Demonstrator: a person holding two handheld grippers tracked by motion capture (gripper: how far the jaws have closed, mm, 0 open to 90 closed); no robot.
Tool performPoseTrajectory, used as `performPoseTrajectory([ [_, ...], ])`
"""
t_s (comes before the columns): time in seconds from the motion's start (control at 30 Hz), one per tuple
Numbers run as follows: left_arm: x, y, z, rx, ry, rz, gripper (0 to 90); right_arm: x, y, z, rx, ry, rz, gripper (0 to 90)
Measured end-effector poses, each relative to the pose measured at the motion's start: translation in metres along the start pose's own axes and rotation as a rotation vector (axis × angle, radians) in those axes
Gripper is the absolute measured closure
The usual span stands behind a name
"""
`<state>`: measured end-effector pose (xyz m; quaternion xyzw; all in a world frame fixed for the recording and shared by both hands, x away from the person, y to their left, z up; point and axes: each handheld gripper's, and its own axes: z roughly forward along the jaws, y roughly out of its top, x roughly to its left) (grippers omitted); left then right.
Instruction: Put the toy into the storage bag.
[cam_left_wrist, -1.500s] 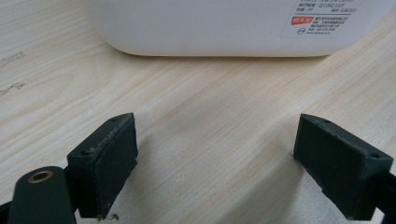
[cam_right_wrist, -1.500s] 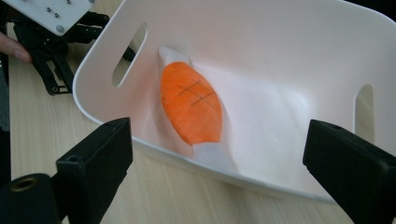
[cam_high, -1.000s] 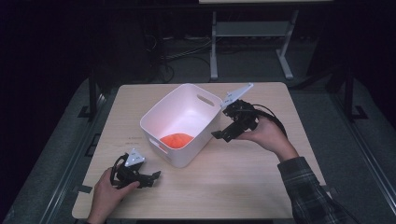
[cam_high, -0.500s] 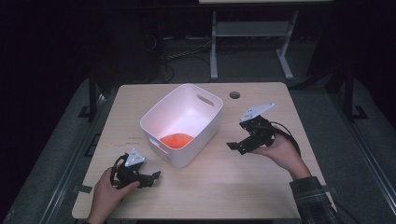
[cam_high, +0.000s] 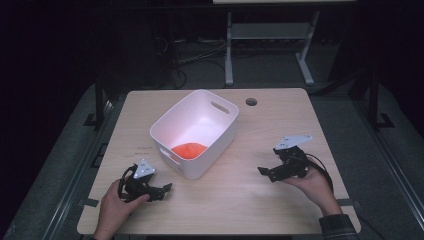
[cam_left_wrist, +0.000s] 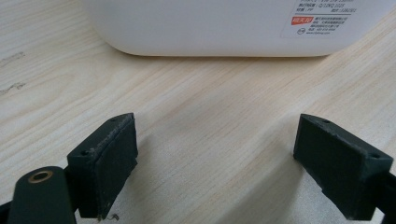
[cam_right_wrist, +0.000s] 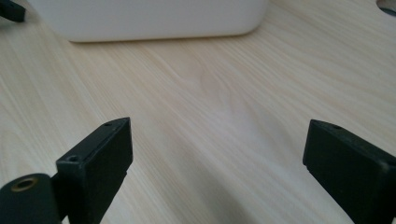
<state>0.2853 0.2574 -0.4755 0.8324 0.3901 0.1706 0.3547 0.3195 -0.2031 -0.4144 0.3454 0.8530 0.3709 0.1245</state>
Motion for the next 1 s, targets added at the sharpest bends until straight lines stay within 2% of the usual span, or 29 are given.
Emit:
performPoseTrajectory([
  [0.13,0.000,0.000,0.000,0.000,0.000,0.000,12.7,-0.004,-0.024,0.000,-0.009,-0.042,0.043,7.9],
  [0.23,0.000,0.000,0.000,0.000,0.000,0.000,12.6,-0.005,-0.034,0.001,-0.007,-0.057,0.061,7.9],
  [0.27,0.000,0.000,0.000,0.001,0.000,0.001,12.7,-0.005,-0.045,0.002,-0.001,-0.083,0.071,8.0],
  [0.53,0.000,0.000,0.000,0.001,0.000,0.001,12.7,-0.005,-0.071,0.003,0.028,-0.135,0.102,7.6],
  [0.7,0.000,0.000,0.000,0.001,0.000,0.000,12.7,-0.004,-0.082,0.006,0.046,-0.164,0.109,6.8],
  [0.83,0.000,0.000,0.000,0.000,0.000,0.000,12.7,-0.004,-0.085,0.006,0.025,-0.149,0.132,6.4],
  [0.9,0.000,0.000,0.000,0.001,0.000,0.001,12.7,-0.005,-0.088,0.007,0.005,-0.149,0.125,5.3],
  [1.0,0.000,0.000,0.000,0.000,0.000,0.000,12.7,-0.005,-0.088,0.007,0.006,-0.151,0.128,4.8],
])
